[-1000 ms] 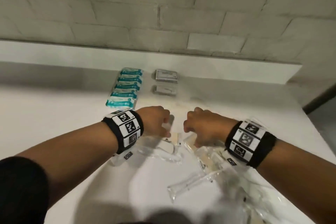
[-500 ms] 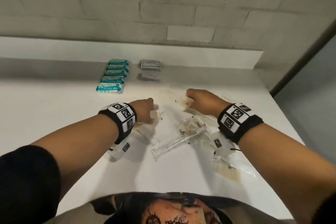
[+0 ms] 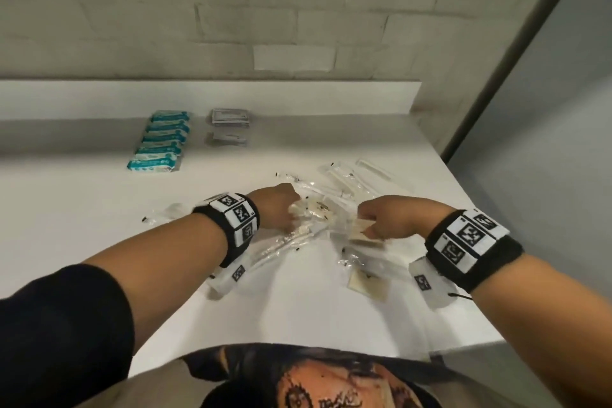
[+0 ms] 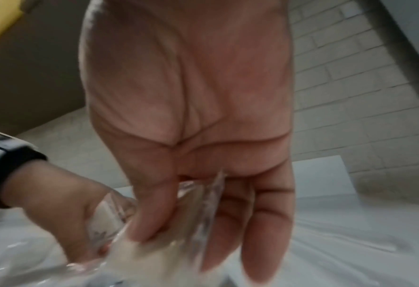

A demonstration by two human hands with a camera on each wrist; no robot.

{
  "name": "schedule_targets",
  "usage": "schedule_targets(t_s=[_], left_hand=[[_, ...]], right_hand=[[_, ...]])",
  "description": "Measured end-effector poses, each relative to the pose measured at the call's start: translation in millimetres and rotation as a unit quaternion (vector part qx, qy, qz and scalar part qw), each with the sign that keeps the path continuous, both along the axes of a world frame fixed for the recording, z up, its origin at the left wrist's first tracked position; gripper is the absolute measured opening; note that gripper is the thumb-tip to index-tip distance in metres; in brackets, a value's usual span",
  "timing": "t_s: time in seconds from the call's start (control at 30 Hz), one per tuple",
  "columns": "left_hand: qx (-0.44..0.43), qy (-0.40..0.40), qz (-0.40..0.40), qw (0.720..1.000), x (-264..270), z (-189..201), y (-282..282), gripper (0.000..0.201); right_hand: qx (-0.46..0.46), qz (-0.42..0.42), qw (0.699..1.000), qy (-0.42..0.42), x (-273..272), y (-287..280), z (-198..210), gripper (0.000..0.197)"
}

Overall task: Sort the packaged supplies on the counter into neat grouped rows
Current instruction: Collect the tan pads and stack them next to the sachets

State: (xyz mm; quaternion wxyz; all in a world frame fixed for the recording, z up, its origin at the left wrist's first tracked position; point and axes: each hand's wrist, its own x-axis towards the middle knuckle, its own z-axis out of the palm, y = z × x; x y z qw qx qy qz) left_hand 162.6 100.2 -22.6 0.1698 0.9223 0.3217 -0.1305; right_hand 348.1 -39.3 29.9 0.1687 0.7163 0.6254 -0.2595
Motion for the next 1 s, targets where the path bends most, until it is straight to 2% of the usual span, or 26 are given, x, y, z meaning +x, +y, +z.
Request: schedule_targets(t_s=[0.13, 0.23, 0.33, 0.43, 0.53, 0.6, 0.7, 0.8, 0.9, 0.93, 1.0], left_hand=[[-0.01, -0.018, -0.003, 1.0, -9, 0, -4, 0.037], [0.037, 0.012, 0.012, 0.999, -16, -2, -7, 0.054], [0.049, -0.012, 0.007, 0.999, -14, -2, -13, 0.048], [0.016, -0.024, -0.009, 1.0, -8, -3, -22, 0.043], [-0.003, -0.031, -0.014, 0.999, -2, -3, -27, 0.049], [0.013, -0.01, -0.006, 1.0, -2, -3, -27, 0.054], [0.033, 0.057, 0.021, 0.998, -4, -2, -25, 0.063], [0.045, 0.1, 0.037, 0.993, -9, -1, -23, 0.064], [0.024, 0.089, 0.054, 0.994, -13, 0, -23, 0.051], [0.012, 0.077, 0.063, 0.995, -14, 1, -22, 0.049], [-0.01, 0.046, 0.082, 0.996, -14, 4, -21, 0.05]], right_hand=[[-0.078, 0.058, 0.993, 0.059, -18, -28, -14, 0.021], [-0.029, 0.085, 0.996, -0.011, -15, -27, -23, 0.028], [-0.018, 0.07, 0.996, -0.048, -7, -24, -19, 0.031], [-0.024, 0.082, 0.995, -0.047, -19, -33, -26, 0.028], [0.01, 0.065, 0.997, -0.042, -28, -41, -42, 0.071], [0.011, 0.04, 0.999, 0.005, -30, -42, -41, 0.078], [-0.027, 0.008, 0.999, 0.027, -27, -40, -41, 0.075], [-0.009, 0.049, 0.998, -0.027, -23, -45, -52, 0.054], [0.025, 0.084, 0.996, -0.025, -18, -42, -52, 0.029], [0.039, 0.075, 0.996, -0.001, -16, -36, -47, 0.028], [0.092, 0.04, 0.995, 0.025, -8, -20, -34, 0.036]])
